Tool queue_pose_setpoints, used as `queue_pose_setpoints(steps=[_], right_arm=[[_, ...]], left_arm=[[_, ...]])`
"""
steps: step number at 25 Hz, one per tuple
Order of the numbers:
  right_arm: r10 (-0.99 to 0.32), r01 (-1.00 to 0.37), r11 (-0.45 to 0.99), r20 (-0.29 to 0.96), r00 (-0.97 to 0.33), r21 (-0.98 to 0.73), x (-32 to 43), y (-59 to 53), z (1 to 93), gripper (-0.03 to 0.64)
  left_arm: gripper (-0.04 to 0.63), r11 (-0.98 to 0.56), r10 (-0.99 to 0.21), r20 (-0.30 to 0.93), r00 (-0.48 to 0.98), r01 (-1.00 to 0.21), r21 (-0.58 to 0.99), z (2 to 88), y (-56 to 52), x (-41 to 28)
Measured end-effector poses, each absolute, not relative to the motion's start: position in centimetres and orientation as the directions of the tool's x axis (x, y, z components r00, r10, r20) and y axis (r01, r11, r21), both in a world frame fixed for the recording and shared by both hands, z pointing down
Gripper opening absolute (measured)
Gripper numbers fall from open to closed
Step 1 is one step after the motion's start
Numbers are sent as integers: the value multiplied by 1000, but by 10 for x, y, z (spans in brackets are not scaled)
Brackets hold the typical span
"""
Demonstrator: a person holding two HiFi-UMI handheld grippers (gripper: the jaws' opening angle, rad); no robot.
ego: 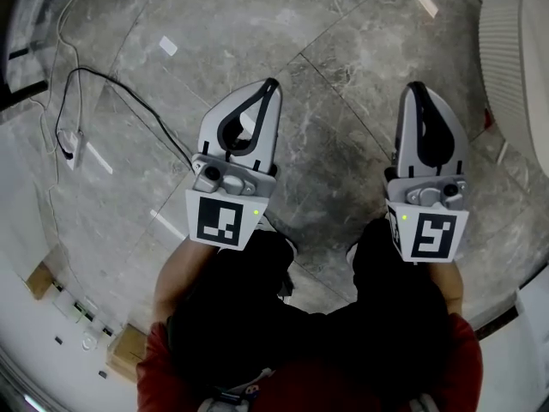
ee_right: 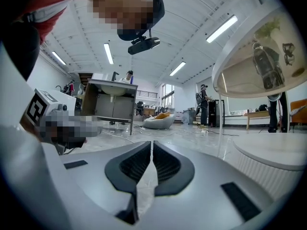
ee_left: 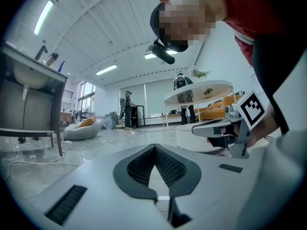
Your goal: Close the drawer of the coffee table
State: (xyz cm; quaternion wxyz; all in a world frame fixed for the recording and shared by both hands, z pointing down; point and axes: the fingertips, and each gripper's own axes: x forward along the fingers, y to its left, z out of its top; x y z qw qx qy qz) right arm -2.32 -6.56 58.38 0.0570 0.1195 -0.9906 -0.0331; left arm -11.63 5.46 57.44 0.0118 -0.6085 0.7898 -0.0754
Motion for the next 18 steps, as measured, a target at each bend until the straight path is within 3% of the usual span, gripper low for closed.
queue_pose_setpoints(steps=[8, 18], right_arm=[[-261, -254, 964, 99, -960, 81, -34, -64, 503, 28], [-258, -247, 965, 134, -957, 90, -40, -46, 248, 28]], left_arm=[[12, 234, -960, 95, -262, -944, -234, 507, 51, -123], [12, 317, -935, 100, -340, -929, -193, 247, 72, -125]])
